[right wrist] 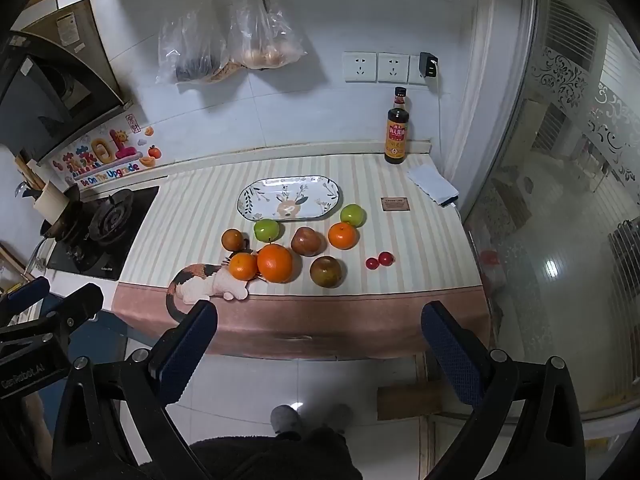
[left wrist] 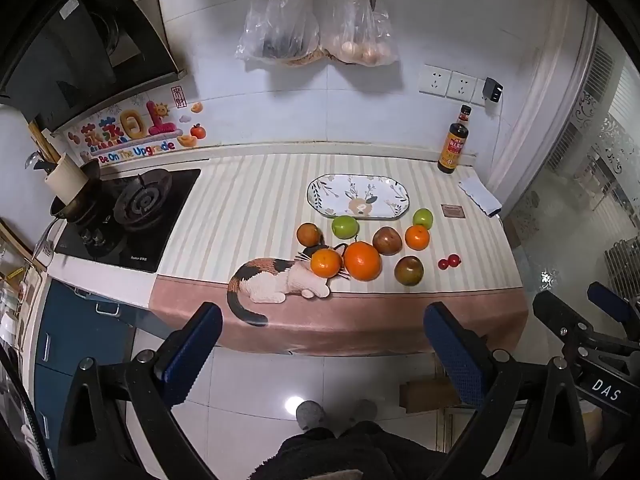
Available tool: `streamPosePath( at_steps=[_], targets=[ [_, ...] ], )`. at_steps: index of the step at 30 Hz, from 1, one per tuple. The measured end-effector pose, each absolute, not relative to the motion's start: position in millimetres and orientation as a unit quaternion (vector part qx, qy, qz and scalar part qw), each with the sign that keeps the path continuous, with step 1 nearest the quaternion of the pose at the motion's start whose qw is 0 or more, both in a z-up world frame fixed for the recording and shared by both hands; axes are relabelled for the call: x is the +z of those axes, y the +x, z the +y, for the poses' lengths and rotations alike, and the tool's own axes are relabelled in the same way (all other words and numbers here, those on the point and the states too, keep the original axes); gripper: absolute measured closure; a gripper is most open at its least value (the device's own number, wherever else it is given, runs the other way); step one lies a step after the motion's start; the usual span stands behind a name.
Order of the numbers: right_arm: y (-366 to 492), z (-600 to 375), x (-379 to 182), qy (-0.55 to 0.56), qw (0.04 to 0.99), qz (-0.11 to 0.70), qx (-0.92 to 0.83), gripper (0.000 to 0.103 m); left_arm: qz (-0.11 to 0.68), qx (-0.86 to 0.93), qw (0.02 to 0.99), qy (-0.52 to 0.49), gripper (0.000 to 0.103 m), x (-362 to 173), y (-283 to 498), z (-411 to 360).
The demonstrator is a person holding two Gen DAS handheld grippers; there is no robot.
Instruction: Organize fruits
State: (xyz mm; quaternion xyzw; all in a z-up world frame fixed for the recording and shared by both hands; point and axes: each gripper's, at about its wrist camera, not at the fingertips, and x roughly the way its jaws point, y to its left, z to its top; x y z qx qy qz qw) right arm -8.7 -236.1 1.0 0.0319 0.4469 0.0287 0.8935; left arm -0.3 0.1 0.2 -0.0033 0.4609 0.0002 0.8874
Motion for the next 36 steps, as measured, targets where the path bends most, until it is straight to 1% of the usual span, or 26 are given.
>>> streamPosePath(
  at_steps=[14, 15, 19, 36],
  targets=[
    [-4, -234, 6, 0.032, 0.893, 0.449, 0.026, 0.000, 0.465, 0.003, 0.885, -0.002, 0.000, 3, -3, 0],
    [1, -235, -2, 0.033, 0.892, 0.449, 0.027, 0.000, 0.464, 0.003, 0.886, -0.002, 0.000, 3, -4, 0],
    [6, -238, -2, 0.035, 0.893, 0.449, 0.026, 0.000, 0.466, 0.002, 0.885, 0.000, 0.000, -5, 2, 0],
    [10, -234, 0, 0.036, 0.891, 0.452, 0.025, 0.000, 0.471, 0.001, 0.882, 0.000, 0.000, -4, 15, 1]
  ],
)
